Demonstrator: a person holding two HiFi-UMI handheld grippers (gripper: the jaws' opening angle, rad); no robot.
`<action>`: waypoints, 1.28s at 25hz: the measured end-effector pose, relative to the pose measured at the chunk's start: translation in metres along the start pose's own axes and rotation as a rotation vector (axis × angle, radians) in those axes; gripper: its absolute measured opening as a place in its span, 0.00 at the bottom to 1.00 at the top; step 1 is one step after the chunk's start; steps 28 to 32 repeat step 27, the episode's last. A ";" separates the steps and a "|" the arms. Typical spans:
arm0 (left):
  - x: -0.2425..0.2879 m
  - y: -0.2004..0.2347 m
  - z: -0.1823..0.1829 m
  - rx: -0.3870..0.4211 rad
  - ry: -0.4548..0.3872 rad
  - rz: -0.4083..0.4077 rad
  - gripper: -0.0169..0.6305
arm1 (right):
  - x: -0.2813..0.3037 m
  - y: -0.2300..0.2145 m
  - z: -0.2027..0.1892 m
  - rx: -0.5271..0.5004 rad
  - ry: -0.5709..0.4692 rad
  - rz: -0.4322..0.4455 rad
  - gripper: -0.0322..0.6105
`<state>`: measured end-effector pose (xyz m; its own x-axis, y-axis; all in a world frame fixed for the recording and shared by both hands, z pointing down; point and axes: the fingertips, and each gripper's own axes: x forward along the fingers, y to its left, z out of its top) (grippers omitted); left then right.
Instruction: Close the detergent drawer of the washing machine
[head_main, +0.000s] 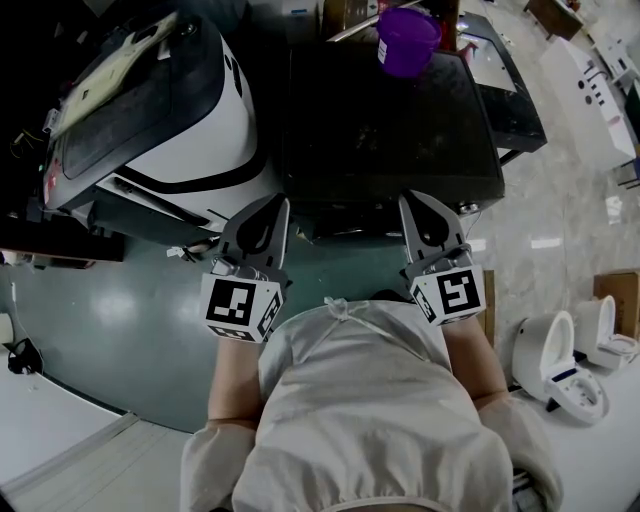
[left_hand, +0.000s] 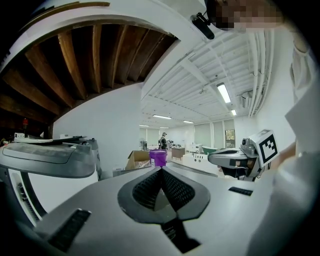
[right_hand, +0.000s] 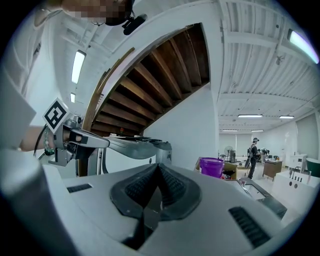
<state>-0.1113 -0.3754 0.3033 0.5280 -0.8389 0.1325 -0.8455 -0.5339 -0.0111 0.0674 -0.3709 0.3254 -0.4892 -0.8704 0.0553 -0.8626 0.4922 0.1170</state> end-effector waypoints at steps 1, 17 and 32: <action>0.000 -0.001 -0.001 0.000 0.002 -0.001 0.05 | 0.000 0.002 -0.001 -0.003 0.000 0.006 0.05; -0.006 -0.004 -0.010 -0.002 0.012 -0.026 0.05 | -0.006 0.012 -0.003 -0.001 0.010 0.009 0.05; -0.009 -0.006 -0.008 -0.002 0.007 -0.038 0.05 | -0.006 0.018 0.002 0.003 0.001 0.021 0.05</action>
